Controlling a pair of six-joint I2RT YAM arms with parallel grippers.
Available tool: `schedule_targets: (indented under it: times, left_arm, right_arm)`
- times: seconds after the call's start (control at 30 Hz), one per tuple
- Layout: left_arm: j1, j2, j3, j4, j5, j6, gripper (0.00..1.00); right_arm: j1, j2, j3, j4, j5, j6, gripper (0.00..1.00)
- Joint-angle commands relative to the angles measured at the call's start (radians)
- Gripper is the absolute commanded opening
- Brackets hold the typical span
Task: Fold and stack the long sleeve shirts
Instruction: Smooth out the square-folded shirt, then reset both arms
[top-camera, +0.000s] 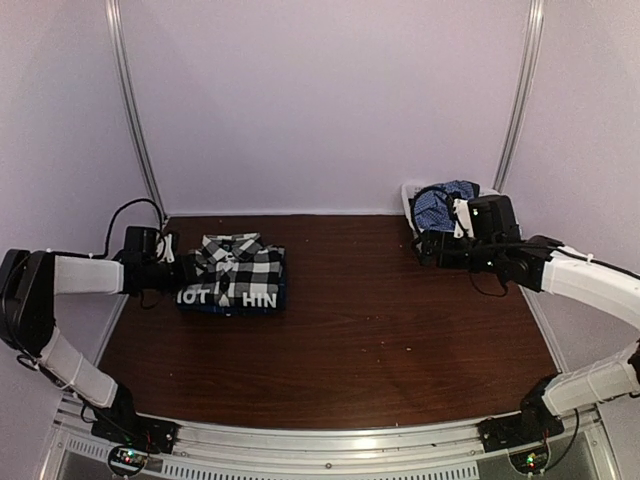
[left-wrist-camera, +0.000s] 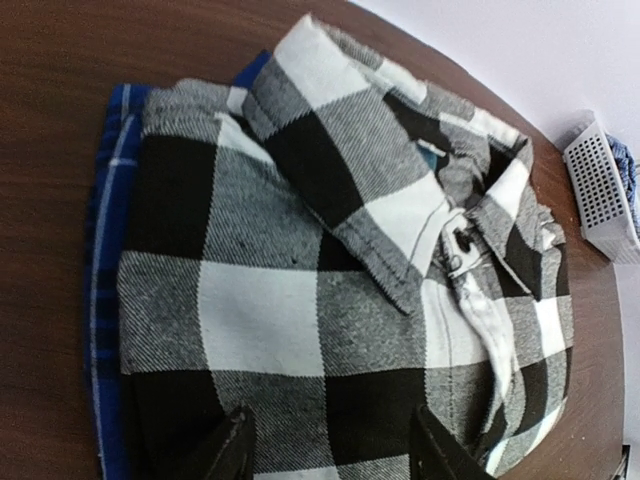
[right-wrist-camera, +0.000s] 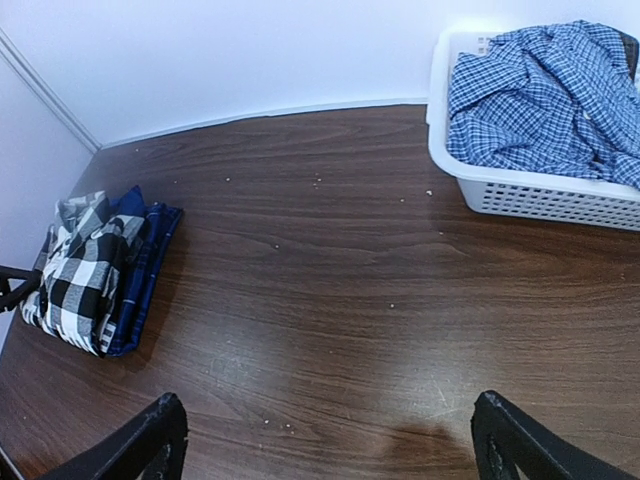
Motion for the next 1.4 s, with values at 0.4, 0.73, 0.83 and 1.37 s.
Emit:
schedule_targets:
  times: [0.4, 0.73, 0.83, 1.37]
  left_arm:
    - [-0.048, -0.375, 0.15, -0.201, -0.259, 0.109, 0.98]
    - [-0.202, -0.409, 0.237, -0.305, -0.622, 0.186, 0.98]
    - [-0.202, -0.466, 0.206, -0.294, -0.717, 0.169, 0.98]
    - [-0.197, -0.629, 0.107, -0.223, -0.484, 0.246, 0.98]
  right_arm:
    - [-0.027, -0.202, 0.023, -0.172, 0.244, -0.077, 1.0]
    - [-0.029, -0.23, 0.053, -0.137, 0.316, -0.165, 1.0]
    - [-0.029, -0.256, 0.038, -0.104, 0.341, -0.193, 1.0]
    - [-0.029, -0.338, -0.047, 0.021, 0.357, -0.221, 1.0]
